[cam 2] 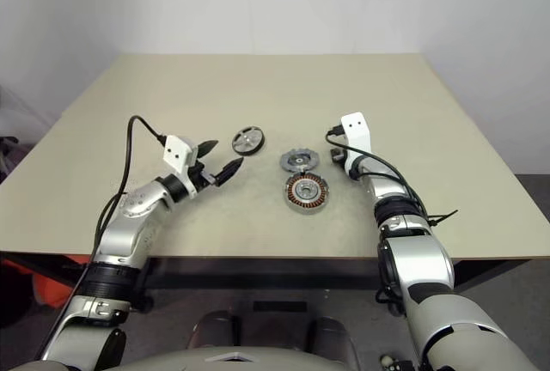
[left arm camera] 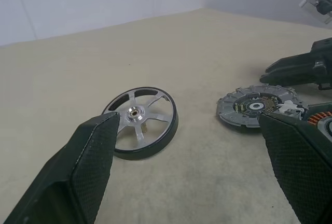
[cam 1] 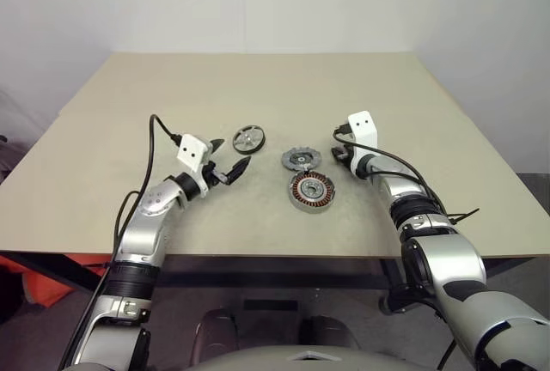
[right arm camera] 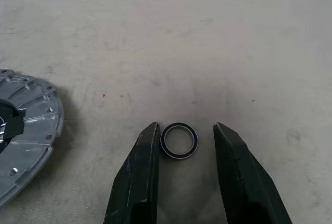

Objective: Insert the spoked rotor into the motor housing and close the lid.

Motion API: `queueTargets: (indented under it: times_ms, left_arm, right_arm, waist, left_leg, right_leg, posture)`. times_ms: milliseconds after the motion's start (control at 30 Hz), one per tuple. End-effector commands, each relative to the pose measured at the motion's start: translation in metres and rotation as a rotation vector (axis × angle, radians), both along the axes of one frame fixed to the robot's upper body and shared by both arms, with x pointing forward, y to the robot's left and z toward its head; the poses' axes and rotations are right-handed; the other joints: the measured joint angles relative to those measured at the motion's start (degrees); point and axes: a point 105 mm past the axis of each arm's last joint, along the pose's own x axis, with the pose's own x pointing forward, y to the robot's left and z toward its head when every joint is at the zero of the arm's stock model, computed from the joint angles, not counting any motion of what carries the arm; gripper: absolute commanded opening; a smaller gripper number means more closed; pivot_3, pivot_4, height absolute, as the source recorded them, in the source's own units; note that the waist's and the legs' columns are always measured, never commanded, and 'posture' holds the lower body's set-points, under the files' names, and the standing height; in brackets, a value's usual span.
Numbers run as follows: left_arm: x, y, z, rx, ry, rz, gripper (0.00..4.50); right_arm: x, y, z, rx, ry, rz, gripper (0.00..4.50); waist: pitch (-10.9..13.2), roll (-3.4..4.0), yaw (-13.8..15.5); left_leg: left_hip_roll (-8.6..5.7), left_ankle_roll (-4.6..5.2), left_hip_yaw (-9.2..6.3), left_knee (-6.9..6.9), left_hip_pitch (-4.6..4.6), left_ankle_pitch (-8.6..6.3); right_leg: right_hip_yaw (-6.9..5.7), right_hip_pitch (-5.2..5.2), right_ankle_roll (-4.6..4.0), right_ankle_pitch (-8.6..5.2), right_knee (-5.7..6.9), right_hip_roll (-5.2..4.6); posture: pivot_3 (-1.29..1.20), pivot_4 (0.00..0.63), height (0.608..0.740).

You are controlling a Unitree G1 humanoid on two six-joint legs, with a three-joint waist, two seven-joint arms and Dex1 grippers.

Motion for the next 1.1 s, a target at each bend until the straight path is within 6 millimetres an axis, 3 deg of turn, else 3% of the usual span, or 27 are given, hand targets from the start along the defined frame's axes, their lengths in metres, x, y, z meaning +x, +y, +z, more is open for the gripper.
queueTargets:
  times_ms: [33,67,333,500,667,767,867,1000,1100]
  left_arm:
    - [0.002,0.000,0.023,0.002,-0.081,-0.002,4.50]
    - [0.002,0.000,0.024,0.002,-0.083,-0.001,4.50]
    - [0.004,-0.001,0.025,0.008,-0.084,-0.006,4.50]
    - [0.004,-0.005,0.022,0.004,-0.075,-0.022,4.50]
    - [0.005,-0.008,0.022,-0.001,-0.073,-0.030,4.50]
    - [0.004,-0.009,0.018,-0.001,-0.065,-0.033,4.50]
    - [0.004,-0.010,0.018,-0.001,-0.063,-0.037,4.50]
    - [0.004,-0.008,0.018,0.000,-0.062,-0.034,4.50]
    - [0.003,-0.008,0.017,0.001,-0.059,-0.033,4.50]
  right_arm:
    - [0.004,0.002,0.011,0.002,-0.023,0.014,0.84]
    - [0.004,0.003,0.011,0.003,-0.024,0.022,0.56]
    - [0.004,0.006,0.019,0.002,-0.068,0.046,0.55]
    - [-0.002,0.019,0.058,0.140,-0.207,0.165,0.55]
    - [-0.030,0.036,0.079,0.206,-0.210,0.376,0.55]
    - [-0.056,0.050,0.076,0.186,-0.167,0.527,0.55]
    - [-0.080,0.057,0.055,0.123,-0.076,0.632,0.55]
    - [-0.093,0.056,0.034,0.070,0.010,0.658,0.55]
    - [-0.096,0.056,0.030,0.066,0.032,0.657,0.55]
  waist:
    - [0.0,0.00,0.0]
    - [0.0,0.00,0.0]
    - [0.0,0.00,0.0]
    - [0.0,0.01,0.1]
    - [0.0,0.01,0.2]
    - [0.0,0.01,0.3]
    - [0.0,0.01,0.3]
    - [0.0,0.00,0.2]
    - [0.0,0.01,0.2]
  left_leg:
    - [0.00,0.00,0.00,0.00,0.00,0.00]
    - [0.00,0.00,0.00,0.00,-0.01,0.00]
    - [0.00,0.00,0.00,0.00,-0.01,0.00]
    - [0.00,0.00,0.00,-0.01,-0.06,0.00]
    - [0.01,0.03,0.00,-0.01,-0.06,-0.02]
    - [0.01,0.06,-0.02,-0.02,-0.08,-0.03]
    - [0.01,0.07,-0.02,-0.02,-0.08,-0.04]
    - [0.01,0.05,-0.02,-0.02,-0.05,-0.03]
    - [0.01,0.02,-0.02,-0.02,-0.03,-0.01]
  right_leg:
    - [0.00,0.00,0.00,0.00,0.00,0.00]
    - [0.00,0.00,0.00,0.00,0.00,-0.01]
    - [0.00,0.00,0.00,0.00,0.00,0.00]
    - [0.00,-0.04,0.00,0.00,-0.01,0.00]
    - [0.00,-0.04,0.00,0.00,-0.02,0.00]
    - [0.00,-0.02,0.01,0.00,-0.07,0.00]
    - [0.00,-0.02,0.02,0.00,-0.10,0.00]
    - [0.00,-0.01,0.04,-0.01,-0.11,0.00]
    - [0.00,-0.01,0.14,-0.06,-0.10,0.00]
  posture:
    - [0.00,0.000,0.740]
    - [0.00,0.000,0.740]
    - [0.00,0.000,0.740]
    - [0.00,0.000,0.740]
    - [0.00,0.000,0.740]
    - [0.00,0.000,0.740]
    - [0.00,0.000,0.740]
    - [0.00,0.000,0.740]
    - [0.00,0.000,0.740]
